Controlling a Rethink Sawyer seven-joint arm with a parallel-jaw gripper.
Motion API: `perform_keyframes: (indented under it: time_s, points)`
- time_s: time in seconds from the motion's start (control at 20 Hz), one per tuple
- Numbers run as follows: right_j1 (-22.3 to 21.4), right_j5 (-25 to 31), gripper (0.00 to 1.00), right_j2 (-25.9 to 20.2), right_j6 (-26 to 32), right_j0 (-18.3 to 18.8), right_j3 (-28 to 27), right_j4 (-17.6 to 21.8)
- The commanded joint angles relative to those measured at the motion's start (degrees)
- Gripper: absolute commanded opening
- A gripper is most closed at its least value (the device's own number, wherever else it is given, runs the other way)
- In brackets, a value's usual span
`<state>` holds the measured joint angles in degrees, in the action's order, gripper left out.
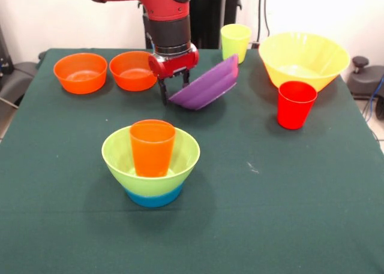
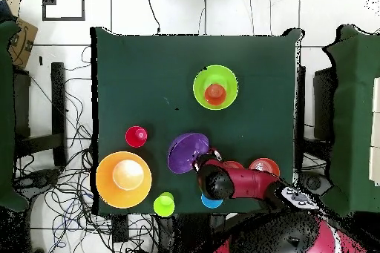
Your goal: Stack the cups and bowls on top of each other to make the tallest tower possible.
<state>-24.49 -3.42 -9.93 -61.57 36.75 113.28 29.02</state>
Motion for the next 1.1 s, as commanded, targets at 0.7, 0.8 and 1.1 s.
perform_keyframes:
  time_s: [0.7,0.8,1.1]
  points:
    - [-3.01,6.14,1.0,-7.9,-4.6,-0.7,-1.3,2.62]
    - [-3.54,6.5,1.0,-8.07,-4.58,-0.54,-0.99,2.5]
    - [-2.96,6.28,1.0,-8.41,-4.69,-0.26,-1.27,2.59]
